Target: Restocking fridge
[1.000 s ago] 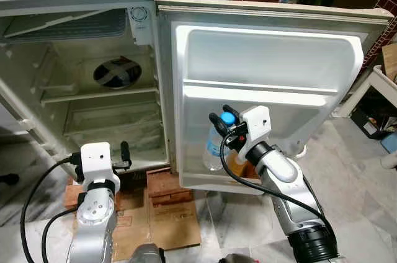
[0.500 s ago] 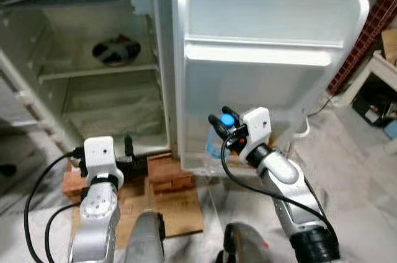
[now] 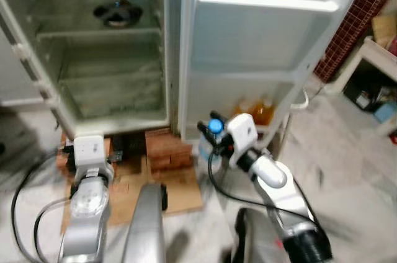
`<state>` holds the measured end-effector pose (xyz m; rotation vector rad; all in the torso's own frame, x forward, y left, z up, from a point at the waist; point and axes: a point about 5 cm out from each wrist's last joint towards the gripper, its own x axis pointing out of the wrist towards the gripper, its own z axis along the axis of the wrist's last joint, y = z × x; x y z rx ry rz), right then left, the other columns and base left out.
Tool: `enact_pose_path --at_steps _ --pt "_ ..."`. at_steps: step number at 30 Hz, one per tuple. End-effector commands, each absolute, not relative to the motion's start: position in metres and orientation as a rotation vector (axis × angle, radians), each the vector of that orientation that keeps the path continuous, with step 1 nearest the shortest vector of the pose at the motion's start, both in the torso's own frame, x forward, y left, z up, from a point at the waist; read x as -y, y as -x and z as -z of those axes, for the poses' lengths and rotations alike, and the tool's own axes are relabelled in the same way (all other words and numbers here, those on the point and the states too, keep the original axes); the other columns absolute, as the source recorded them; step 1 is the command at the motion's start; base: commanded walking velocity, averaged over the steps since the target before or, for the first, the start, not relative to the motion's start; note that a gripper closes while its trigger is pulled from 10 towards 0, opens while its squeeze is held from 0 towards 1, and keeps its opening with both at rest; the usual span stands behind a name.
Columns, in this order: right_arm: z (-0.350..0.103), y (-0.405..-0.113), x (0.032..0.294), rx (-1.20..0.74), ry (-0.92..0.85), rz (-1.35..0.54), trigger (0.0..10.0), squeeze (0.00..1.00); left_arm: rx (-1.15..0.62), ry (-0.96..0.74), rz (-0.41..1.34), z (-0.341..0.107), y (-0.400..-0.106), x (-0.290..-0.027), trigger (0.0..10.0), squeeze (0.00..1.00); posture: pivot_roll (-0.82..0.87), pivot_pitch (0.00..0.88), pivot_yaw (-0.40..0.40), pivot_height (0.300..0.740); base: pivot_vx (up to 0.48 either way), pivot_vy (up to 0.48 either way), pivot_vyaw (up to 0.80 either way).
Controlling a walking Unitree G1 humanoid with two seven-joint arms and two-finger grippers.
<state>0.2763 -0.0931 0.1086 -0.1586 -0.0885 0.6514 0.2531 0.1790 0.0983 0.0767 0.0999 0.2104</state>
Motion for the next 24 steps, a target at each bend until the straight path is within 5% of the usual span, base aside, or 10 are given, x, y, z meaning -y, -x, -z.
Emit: enact_pose_path --at_steps 1,24 --pt "-0.123 -0.279 0.087 0.177 0.172 -0.671 10.0 0.0 -0.167 -0.084 -0.244 -0.084 -0.244 -0.187 10.0 0.0 0.05 0.093 -0.024 0.61 0.0 0.0 0.0" --pt "-0.142 -0.287 0.091 0.313 0.156 -0.666 10.0 0.0 -0.132 -0.062 -0.218 -0.09 -0.247 -0.179 10.0 0.0 0.05 0.093 -0.016 0.61 0.0 0.0 0.0"
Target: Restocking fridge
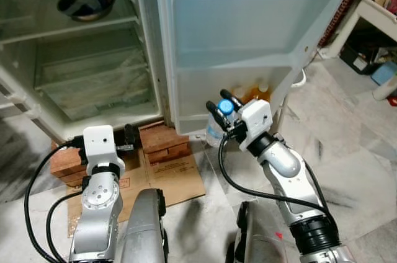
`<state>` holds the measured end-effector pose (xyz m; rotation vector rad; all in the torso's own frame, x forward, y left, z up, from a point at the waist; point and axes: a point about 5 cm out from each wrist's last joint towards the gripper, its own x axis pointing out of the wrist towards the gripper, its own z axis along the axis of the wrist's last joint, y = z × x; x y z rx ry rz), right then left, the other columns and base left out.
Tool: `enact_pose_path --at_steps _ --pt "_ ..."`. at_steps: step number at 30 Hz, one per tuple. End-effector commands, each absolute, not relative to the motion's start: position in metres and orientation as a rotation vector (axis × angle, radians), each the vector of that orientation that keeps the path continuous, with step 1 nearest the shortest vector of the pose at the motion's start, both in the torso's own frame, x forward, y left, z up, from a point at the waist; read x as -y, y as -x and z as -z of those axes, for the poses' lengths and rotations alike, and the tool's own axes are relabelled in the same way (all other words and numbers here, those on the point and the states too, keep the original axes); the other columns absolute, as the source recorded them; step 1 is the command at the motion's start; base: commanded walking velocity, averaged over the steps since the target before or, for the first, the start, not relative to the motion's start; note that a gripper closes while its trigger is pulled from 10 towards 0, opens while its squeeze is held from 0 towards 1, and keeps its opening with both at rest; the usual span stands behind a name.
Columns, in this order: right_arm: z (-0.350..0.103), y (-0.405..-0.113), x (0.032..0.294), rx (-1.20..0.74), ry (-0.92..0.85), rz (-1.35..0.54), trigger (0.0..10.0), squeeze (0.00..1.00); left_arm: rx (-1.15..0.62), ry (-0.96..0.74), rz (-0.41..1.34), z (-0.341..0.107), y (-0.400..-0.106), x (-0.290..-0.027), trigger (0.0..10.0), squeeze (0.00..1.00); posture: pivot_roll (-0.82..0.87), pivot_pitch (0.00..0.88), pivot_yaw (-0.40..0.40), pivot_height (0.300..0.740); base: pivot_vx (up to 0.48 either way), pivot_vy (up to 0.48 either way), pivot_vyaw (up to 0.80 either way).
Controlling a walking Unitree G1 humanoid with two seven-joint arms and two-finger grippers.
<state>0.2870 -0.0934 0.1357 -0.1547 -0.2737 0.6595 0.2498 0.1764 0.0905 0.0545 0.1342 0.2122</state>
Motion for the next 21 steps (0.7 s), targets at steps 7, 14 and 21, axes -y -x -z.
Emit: enact_pose_path --at_steps 7,14,21 --pt "-0.1424 -0.2868 0.0891 0.321 0.16 -0.676 10.0 0.0 -0.133 -0.058 -0.216 -0.0905 -0.248 -0.1779 10.0 0.0 0.05 0.089 -0.016 0.61 0.036 0.0 0.0" --pt "-0.1422 -0.2865 0.0883 0.327 0.164 -0.684 10.0 0.0 -0.129 -0.063 -0.212 -0.0903 -0.2482 -0.1776 10.0 0.0 0.04 0.089 -0.018 0.61 0.301 0.0 0.0" --pt "-0.142 -0.2856 0.0872 0.329 0.166 -0.692 10.0 0.0 -0.126 -0.06 -0.208 -0.0902 -0.2484 -0.1769 10.0 0.0 0.04 0.088 -0.019 0.61 0.356 0.0 0.0"
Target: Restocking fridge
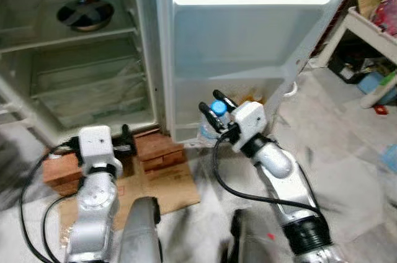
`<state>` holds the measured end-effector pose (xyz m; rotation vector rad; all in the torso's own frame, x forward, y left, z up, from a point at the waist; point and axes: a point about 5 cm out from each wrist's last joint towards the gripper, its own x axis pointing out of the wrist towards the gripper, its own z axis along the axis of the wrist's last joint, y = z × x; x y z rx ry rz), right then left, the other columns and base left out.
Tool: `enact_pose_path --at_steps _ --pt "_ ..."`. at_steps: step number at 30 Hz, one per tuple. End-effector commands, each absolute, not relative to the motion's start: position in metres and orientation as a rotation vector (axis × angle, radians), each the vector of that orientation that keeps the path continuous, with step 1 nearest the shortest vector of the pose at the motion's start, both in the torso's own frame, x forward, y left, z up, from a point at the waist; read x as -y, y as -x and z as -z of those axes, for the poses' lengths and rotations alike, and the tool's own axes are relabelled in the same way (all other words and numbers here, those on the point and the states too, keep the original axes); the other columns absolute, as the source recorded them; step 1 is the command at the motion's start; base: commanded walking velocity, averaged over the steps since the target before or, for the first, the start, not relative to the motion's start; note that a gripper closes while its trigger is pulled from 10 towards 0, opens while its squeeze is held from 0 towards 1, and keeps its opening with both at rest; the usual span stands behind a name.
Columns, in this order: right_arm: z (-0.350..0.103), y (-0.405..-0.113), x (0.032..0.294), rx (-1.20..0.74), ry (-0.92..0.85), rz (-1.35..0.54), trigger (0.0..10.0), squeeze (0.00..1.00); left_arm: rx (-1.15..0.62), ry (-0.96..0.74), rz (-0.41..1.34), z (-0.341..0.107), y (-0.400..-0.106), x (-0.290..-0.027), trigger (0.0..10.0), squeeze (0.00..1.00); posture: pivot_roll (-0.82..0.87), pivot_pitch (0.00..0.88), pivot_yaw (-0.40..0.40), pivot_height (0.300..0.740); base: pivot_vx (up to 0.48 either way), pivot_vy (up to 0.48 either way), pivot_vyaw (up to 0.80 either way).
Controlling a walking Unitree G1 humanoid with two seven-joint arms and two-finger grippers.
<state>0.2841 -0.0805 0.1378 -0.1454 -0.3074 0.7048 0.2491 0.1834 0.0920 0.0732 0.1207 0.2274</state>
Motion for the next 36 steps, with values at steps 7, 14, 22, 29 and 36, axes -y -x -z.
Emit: enact_pose_path --at_steps 7,14,22,29,36 --pt "-0.141 -0.284 0.086 0.331 0.167 -0.699 10.0 0.0 -0.131 -0.06 -0.206 -0.089 -0.249 -0.176 10.0 0.0 0.04 0.087 -0.019 0.61 0.356 0.0 0.0" --pt "-0.14 -0.283 0.084 0.332 0.165 -0.715 10.0 0.0 -0.129 -0.058 -0.22 -0.089 -0.248 -0.177 10.0 0.0 0.04 0.089 -0.02 0.61 0.09 0.0 0.0" --pt "-0.14 -0.278 0.073 0.347 0.173 -0.776 10.0 0.0 -0.137 -0.06 -0.237 -0.088 -0.245 -0.179 10.0 0.0 0.05 0.098 -0.021 0.61 0.0 0.0 0.0" --pt "-0.139 -0.281 0.073 0.317 0.128 -0.753 10.0 0.0 -0.141 -0.066 -0.242 -0.087 -0.243 -0.182 10.0 0.0 0.06 0.099 -0.022 0.61 0.0 0.0 0.0" --pt "-0.14 -0.279 0.072 0.317 0.105 -0.764 10.0 0.0 -0.142 -0.068 -0.239 -0.087 -0.244 -0.181 10.0 0.0 0.06 0.098 -0.02 0.6 0.0 0.0 0.0"
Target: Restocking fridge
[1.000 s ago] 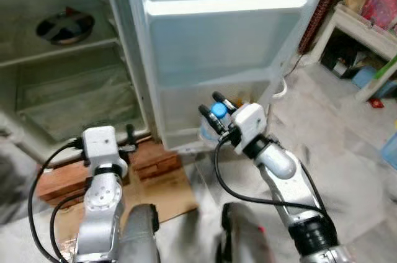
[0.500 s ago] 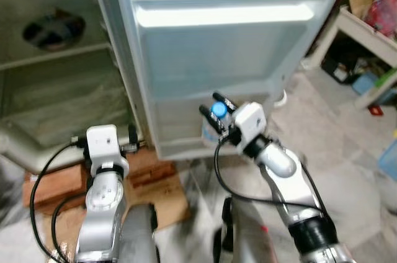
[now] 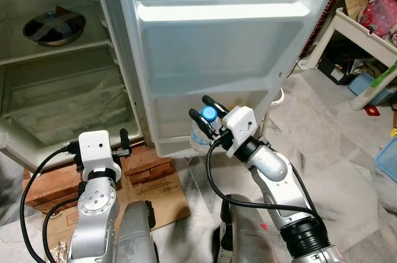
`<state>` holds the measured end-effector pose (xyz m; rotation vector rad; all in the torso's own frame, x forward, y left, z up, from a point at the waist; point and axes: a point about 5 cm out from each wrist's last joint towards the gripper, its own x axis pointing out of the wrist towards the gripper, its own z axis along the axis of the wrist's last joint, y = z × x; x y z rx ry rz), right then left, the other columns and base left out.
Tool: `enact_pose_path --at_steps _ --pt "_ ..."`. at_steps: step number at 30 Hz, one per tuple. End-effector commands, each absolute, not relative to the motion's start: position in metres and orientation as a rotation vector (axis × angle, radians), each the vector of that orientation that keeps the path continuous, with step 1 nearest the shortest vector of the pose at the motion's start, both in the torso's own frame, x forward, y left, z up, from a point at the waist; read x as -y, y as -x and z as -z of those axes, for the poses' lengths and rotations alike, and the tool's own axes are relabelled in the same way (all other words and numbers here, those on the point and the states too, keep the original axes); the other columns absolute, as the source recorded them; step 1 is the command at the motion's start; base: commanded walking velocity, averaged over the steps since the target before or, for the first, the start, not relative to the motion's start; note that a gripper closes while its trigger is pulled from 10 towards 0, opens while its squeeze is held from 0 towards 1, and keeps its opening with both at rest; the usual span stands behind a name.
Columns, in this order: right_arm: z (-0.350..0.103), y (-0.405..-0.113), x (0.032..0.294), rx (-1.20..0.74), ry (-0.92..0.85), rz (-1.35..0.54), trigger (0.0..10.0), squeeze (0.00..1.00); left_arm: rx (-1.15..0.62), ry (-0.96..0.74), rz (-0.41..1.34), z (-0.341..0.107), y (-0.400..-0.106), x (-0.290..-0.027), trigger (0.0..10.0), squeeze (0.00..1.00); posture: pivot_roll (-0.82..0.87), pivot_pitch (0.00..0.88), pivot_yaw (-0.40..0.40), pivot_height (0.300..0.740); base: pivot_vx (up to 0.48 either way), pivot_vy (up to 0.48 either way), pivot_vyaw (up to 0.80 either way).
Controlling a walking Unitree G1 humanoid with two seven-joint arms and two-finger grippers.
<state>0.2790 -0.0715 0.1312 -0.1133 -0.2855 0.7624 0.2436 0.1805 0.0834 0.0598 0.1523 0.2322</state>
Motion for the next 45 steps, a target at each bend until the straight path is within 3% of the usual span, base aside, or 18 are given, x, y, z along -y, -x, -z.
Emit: enact_pose_path --at_steps 1,6,18,29,45 --pt "-0.14 -0.279 0.071 0.318 0.103 -0.764 10.0 0.0 -0.142 -0.068 -0.238 -0.088 -0.244 -0.181 10.0 0.0 0.05 0.095 -0.018 0.595 0.0 0.0 0.0" --pt "-0.14 -0.277 0.07 0.324 0.114 -0.77 10.0 0.0 -0.137 -0.068 -0.242 -0.089 -0.245 -0.18 10.0 0.0 0.05 0.096 -0.018 0.561 0.0 0.0 0.0" --pt "-0.141 -0.269 0.065 0.37 0.178 -0.864 10.0 0.0 -0.126 -0.066 -0.236 -0.089 -0.246 -0.179 10.0 0.0 0.05 0.096 -0.02 0.561 0.0 0.0 0.0" --pt "-0.145 -0.257 0.047 0.483 0.339 -1.098 10.0 0.0 -0.113 -0.056 -0.229 -0.091 -0.25 -0.178 10.0 0.0 0.04 0.089 -0.019 0.561 0.0 0.0 0.0" --pt "-0.155 -0.264 0.038 0.586 0.351 -1.102 10.0 0.0 -0.103 -0.053 -0.222 -0.092 -0.252 -0.177 10.0 0.0 0.05 0.085 -0.016 0.561 0.248 0.0 0.0"
